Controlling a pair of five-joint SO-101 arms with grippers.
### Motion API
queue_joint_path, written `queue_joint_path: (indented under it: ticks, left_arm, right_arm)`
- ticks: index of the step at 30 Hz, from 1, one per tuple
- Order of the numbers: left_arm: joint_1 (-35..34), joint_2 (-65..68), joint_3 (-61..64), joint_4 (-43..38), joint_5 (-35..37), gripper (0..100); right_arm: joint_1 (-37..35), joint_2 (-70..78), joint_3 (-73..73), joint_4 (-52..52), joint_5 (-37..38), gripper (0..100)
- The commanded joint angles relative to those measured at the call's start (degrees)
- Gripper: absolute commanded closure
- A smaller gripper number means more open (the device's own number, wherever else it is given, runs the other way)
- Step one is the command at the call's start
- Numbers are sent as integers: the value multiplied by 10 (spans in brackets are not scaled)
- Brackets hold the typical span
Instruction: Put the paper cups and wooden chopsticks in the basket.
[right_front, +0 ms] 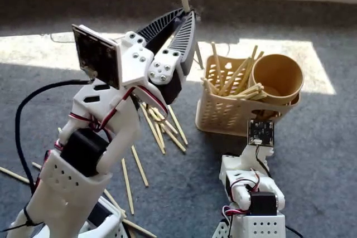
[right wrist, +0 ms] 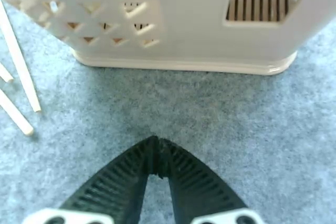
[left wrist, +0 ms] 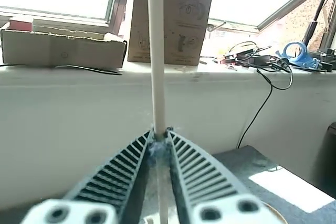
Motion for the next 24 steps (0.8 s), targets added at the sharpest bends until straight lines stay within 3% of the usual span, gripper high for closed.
queue_joint_path:
  ticks: [1,7,14,17,24]
  left_arm:
    - [29,-11,32,-57,12,994]
    - [62,-10,105,-129,9,994]
    - [59,-10,145,-137,9,954]
    - [58,-12,138,-98,9,909]
    - [57,-15,70,11,9,906]
  right_arm:
    - [-4,-1,59,4,5,991]
    - [-4,-1,59,4,5,991]
    - [-4,-1,59,4,5,991]
    - [-4,-1,59,4,5,991]
    - [-4,-1,59,4,5,991]
